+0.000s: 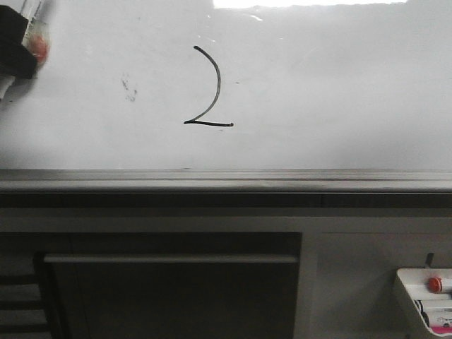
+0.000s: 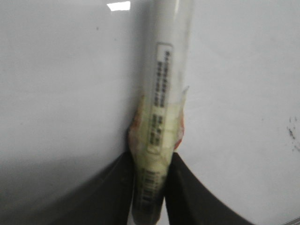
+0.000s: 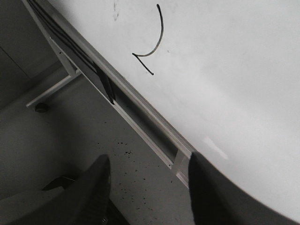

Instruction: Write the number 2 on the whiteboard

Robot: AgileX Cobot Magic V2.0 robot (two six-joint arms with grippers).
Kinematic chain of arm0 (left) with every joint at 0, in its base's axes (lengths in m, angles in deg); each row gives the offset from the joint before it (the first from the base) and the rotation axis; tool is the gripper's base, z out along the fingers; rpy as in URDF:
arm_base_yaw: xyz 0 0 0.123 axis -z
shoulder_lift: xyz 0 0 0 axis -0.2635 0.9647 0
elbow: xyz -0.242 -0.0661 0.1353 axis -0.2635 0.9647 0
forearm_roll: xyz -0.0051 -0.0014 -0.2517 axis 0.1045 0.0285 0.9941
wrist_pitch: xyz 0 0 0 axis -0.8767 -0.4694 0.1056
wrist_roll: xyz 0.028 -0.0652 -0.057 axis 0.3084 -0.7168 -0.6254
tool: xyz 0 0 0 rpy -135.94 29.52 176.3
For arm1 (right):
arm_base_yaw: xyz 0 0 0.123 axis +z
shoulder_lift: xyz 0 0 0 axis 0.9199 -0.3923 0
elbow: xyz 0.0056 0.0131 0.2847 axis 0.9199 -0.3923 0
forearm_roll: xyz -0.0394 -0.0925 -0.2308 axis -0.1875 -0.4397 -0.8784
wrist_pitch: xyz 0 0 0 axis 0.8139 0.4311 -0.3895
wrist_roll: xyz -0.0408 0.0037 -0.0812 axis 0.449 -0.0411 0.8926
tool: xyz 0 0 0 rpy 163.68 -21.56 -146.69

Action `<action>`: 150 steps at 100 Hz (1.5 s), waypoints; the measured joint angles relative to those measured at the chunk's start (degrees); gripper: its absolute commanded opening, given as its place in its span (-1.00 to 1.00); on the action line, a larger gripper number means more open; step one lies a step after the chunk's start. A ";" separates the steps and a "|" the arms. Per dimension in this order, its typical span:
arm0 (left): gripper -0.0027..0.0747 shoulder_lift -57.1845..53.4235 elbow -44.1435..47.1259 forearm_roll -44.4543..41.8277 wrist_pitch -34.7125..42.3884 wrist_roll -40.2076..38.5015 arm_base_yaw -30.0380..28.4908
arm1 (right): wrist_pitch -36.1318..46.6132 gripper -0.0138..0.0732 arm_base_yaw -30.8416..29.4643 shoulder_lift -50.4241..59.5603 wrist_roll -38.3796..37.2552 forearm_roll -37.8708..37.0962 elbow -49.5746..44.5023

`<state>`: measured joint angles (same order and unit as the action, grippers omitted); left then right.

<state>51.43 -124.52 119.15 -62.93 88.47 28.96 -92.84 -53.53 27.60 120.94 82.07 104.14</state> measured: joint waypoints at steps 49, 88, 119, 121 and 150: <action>0.08 -13.01 -0.87 -6.58 -15.61 -2.77 -7.59 | 0.58 0.08 0.00 5.18 -23.80 -14.78 -2.01; -0.25 -26.34 -1.83 -37.36 -33.13 -30.82 -9.32 | 10.06 -0.28 0.00 23.46 -43.88 -27.83 -20.28; -0.96 -40.07 13.82 -32.20 -14.00 -31.88 -9.32 | 20.81 -0.85 0.00 39.79 -44.84 -32.94 -31.21; -0.98 -40.54 14.53 -31.54 -12.92 -31.88 -9.32 | 21.44 -0.85 0.00 40.56 -44.84 -33.25 -31.61; -0.98 -41.67 20.43 -25.42 -6.24 -31.88 -9.32 | 22.47 -0.85 0.00 43.64 -44.92 -34.13 -35.50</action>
<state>9.76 -104.09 93.73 -69.17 56.59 19.64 -70.37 -53.53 71.24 76.02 47.93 68.65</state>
